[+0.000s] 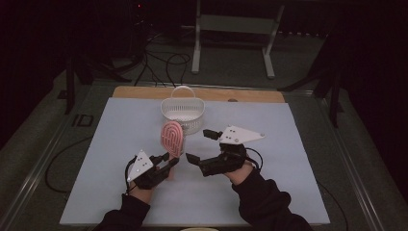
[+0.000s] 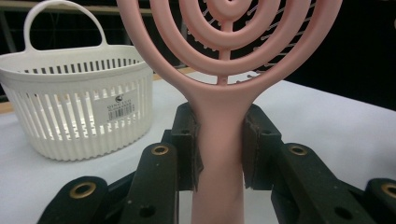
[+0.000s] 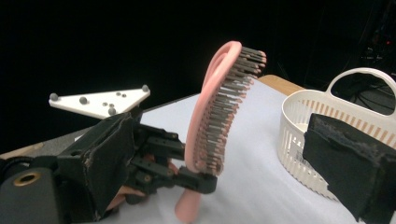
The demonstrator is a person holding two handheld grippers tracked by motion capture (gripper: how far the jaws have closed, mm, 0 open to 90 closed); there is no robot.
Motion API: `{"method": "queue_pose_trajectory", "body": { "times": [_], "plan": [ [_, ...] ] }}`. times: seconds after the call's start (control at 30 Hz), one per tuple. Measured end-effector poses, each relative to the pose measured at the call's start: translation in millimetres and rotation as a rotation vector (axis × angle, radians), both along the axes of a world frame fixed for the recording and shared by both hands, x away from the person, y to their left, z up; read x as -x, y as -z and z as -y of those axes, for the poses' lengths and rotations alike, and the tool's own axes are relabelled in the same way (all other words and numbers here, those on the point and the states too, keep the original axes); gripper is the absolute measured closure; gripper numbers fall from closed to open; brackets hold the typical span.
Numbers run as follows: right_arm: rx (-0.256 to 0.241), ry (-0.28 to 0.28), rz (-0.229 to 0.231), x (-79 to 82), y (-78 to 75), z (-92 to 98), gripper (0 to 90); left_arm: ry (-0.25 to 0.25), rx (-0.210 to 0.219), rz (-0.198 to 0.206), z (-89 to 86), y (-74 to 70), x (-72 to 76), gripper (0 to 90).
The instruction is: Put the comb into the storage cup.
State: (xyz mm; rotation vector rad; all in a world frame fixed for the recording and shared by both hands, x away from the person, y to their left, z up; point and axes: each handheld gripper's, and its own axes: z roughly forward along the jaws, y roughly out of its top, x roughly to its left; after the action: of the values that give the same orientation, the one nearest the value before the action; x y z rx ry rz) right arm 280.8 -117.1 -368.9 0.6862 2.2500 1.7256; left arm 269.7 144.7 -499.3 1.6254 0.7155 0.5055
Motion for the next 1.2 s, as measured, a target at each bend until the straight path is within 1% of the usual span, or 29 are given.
{"method": "queue_pose_trajectory", "body": {
  "times": [0.03, 0.1, 0.13, 0.2, 0.23, 0.27, 0.3, 0.33, 0.4, 0.47, 0.5, 0.53, 0.57, 0.63, 0.67, 0.77, 0.83, 0.9, 0.93, 1.0, 1.03, 1.07, 1.1, 1.13, 1.17, 1.2],
  "plan": [
    [0.002, 0.005, -0.005, -0.4, -1.0, -4.1, 8.5, 0.004, 0.002, -0.003, 0.0, 0.0, -0.2, 71.4],
    [-0.001, 0.002, -0.008, -0.7, -1.4, -5.7, 8.6, 0.001, 0.001, -0.005, 0.1, 0.2, -0.3, 71.4],
    [0.004, 0.011, -0.015, -1.3, -2.0, -10.0, 8.6, 0.005, 0.003, -0.008, 0.0, 0.4, -0.5, 71.5],
    [0.003, 0.012, -0.019, -1.7, -2.2, -12.0, 8.6, 0.002, 0.001, -0.006, 0.2, 0.4, -0.4, 71.4],
    [0.007, 0.022, -0.026, -2.2, -2.6, -14.2, 8.5, 0.006, 0.004, -0.008, 0.3, 0.3, -0.7, 71.4],
    [0.003, 0.047, -0.028, -3.8, -3.1, -18.2, 8.5, 0.002, 0.003, -0.007, 0.4, 0.4, -0.6, 71.4],
    [0.003, 0.047, -0.028, -3.8, -3.1, -18.2, 8.5, 0.005, 0.004, -0.008, 0.4, 0.5, -0.7, 71.4],
    [-0.006, 0.050, -0.046, -5.5, -3.0, -22.1, 8.6, 0.005, 0.002, -0.008, 0.5, 0.7, -0.8, 71.4],
    [0.009, 0.064, -0.049, -6.4, -2.4, -27.6, 8.6, 0.006, 0.002, -0.008, 0.8, 0.9, -0.9, 71.4],
    [0.007, 0.068, -0.052, -7.0, -1.8, -29.9, 8.6, 0.005, 0.002, -0.008, 1.2, 1.0, -1.0, 71.4],
    [0.011, 0.098, -0.056, -8.7, -0.5, -33.8, 8.6, 0.006, 0.002, -0.008, 1.1, 1.1, -0.8, 71.4],
    [0.011, 0.098, -0.056, -8.7, -0.5, -33.8, 8.6, 0.006, 0.002, -0.008, 1.1, 1.1, -0.8, 71.5],
    [0.002, 0.130, -0.074, -10.6, 0.8, -36.8, 8.5, 0.006, 0.002, -0.008, 1.3, 1.0, -0.9, 71.4],
    [-0.013, 0.158, -0.095, -12.8, 1.8, -39.4, 8.5, 0.006, 0.004, -0.009, 1.4, 0.9, -1.0, 71.4],
    [-0.013, 0.158, -0.095, -12.8, 1.8, -39.4, 8.5, 0.006, 0.004, -0.010, 1.3, 0.9, -1.0, 71.4],
    [-0.031, 0.180, -0.115, -14.0, 3.6, -43.4, 8.5, 0.007, 0.004, -0.010, 1.4, 0.8, -0.9, 71.4],
    [-0.028, 0.195, -0.138, -13.8, 4.9, -47.7, 8.5, 0.002, 0.004, -0.008, 1.4, 0.8, -1.0, 71.4],
    [-0.028, 0.194, -0.140, -13.6, 5.6, -49.1, 8.6, 0.001, 0.001, -0.008, 1.2, 0.9, -1.3, 71.5],
    [-0.033, 0.204, -0.138, -12.3, 6.7, -52.5, 13.6, 0.003, 0.003, -0.009, 1.4, 1.0, -1.4, 71.4],
    [-0.034, 0.206, -0.142, -12.2, 7.0, -53.8, 13.9, 0.002, -0.001, -0.007, 2.1, 1.0, -1.2, 71.4],
    [-0.039, 0.211, -0.145, -12.3, 7.3, -55.6, 15.3, 0.004, 0.000, -0.008, 2.2, 1.1, -1.2, 71.5],
    [-0.048, 0.217, -0.152, -13.3, 8.2, -58.1, 19.3, 0.006, -0.001, -0.009, 2.4, 1.1, -1.2, 71.4],
    [-0.048, 0.217, -0.152, -13.3, 8.2, -58.1, 19.3, 0.003, -0.004, -0.006, 2.7, 1.1, -0.8, 71.4],
    [-0.059, 0.221, -0.164, -14.4, 9.6, -61.0, 22.3, 0.007, -0.001, -0.008, 2.8, 1.0, -0.8, 71.4],
    [-0.059, 0.221, -0.164, -14.4, 9.6, -61.0, 22.3, 0.006, -0.001, -0.007, 2.7, 0.9, -0.9, 71.4],
    [-0.060, 0.228, -0.163, -15.0, 11.3, -63.9, 25.2, 0.003, 0.000, -0.006, 2.6, 0.9, -0.7, 71.4]
  ]
}}
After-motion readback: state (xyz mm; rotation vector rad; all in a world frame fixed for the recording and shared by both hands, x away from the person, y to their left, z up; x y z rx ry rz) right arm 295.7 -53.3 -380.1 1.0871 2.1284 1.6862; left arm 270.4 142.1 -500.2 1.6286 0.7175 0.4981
